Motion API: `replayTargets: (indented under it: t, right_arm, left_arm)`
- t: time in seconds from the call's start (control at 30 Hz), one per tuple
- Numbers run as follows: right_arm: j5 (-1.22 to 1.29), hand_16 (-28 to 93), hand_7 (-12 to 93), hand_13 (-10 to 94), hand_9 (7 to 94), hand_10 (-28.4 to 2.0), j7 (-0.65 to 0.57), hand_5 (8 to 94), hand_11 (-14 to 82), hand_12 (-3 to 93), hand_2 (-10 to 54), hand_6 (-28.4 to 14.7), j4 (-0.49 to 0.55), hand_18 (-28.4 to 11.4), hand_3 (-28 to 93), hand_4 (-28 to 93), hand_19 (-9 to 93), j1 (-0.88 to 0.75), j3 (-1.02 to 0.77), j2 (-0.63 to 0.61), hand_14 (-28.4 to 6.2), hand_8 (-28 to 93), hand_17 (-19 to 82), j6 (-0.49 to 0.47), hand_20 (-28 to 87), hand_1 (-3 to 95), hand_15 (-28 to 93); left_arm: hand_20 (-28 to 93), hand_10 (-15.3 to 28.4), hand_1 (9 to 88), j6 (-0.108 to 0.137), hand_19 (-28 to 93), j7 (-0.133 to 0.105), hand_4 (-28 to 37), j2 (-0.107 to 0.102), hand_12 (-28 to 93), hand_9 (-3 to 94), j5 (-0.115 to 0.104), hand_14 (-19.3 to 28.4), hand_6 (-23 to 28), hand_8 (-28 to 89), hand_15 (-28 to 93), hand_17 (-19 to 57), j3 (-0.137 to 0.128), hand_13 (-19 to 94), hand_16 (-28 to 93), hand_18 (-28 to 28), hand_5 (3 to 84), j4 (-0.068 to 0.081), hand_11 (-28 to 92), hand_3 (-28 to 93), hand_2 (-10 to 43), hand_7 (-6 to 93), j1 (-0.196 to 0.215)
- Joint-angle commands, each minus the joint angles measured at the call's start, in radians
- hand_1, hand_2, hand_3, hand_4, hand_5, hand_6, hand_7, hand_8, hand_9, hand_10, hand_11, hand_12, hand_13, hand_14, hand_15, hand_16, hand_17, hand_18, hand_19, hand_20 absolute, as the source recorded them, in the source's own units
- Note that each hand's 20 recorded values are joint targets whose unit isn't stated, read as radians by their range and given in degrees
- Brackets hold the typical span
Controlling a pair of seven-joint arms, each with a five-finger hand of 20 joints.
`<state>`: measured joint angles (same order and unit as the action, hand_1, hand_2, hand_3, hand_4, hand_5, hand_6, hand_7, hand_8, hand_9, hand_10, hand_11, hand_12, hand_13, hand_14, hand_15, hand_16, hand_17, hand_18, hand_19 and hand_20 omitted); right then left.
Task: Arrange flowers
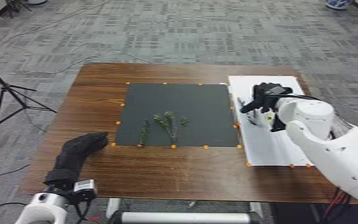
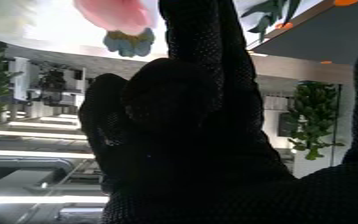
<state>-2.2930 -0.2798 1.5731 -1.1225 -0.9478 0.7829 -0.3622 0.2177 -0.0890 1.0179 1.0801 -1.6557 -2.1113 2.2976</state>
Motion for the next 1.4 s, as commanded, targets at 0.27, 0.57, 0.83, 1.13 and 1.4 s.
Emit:
replayTargets:
  t: [0.27,0.57,0.83,1.13,1.4]
  right_arm:
    - [-0.061,36,30,92,87.6,-13.0,-0.081,78.9,38.4,28.7,-9.5,-2.7,-0.043,-15.0,59,-11,93,0.012,0.073,0.102,-3.2,-3,64,-0.084,61,33.8,59]
    - [0.235,37,27,94,89.6,-11.3,-0.173,80.9,40.6,28.8,-9.5,-0.8,0.0,-14.3,55,-5,93,0.003,-0.057,0.093,-2.7,27,67,-0.055,63,53.2,60]
    - [0.399,36,28,94,90.3,-11.3,-0.158,81.1,40.7,28.8,-8.3,-0.6,0.143,-14.6,56,-5,93,-0.044,-0.179,0.066,-2.7,27,67,0.047,64,53.5,61]
    - [0.336,35,29,94,91.0,-11.5,-0.109,81.4,40.8,28.9,-8.8,-0.8,0.225,-14.2,58,-4,93,-0.079,-0.164,0.068,-2.4,27,68,0.026,65,52.7,63]
    - [0.14,35,32,94,90.2,-12.5,-0.098,81.6,39.5,28.3,-9.5,-2.9,0.135,-14.4,61,-6,93,-0.049,-0.088,0.058,-3.0,-4,68,-0.03,64,27.7,61]
  left_arm:
    - [15,14.1,21.7,-0.036,12,0.029,-27.0,0.023,15,47.9,0.006,16.9,4.0,-7,17,2.6,0.0,37,4,12.5,49.5,-0.002,21,68,2.5,15.7,0.024]
    - [15,14.2,21.9,-0.046,12,0.038,-26.8,0.021,15,47.7,0.005,17.1,4.1,-7,17,2.4,-0.005,37,4,12.6,49.3,-0.002,21,67,2.7,15.6,0.022]
    - [15,14.2,22.1,-0.06,12,0.049,-26.7,0.018,15,47.4,0.004,17.1,4.1,-7,17,2.2,-0.003,37,4,12.7,49.1,0.001,21,67,2.7,15.6,0.015]
    - [15,14.3,22.1,-0.08,12,0.058,-26.5,0.015,15,47.2,0.008,17.2,4.1,-7,17,2.2,0.001,37,4,12.7,49.0,0.006,21,67,2.5,15.5,0.001]
    - [15,14.3,22.0,-0.094,12,0.063,-26.4,0.013,15,47.0,0.011,17.1,4.1,-7,16,2.1,0.001,36,4,12.8,49.0,0.01,21,67,2.6,15.4,-0.008]
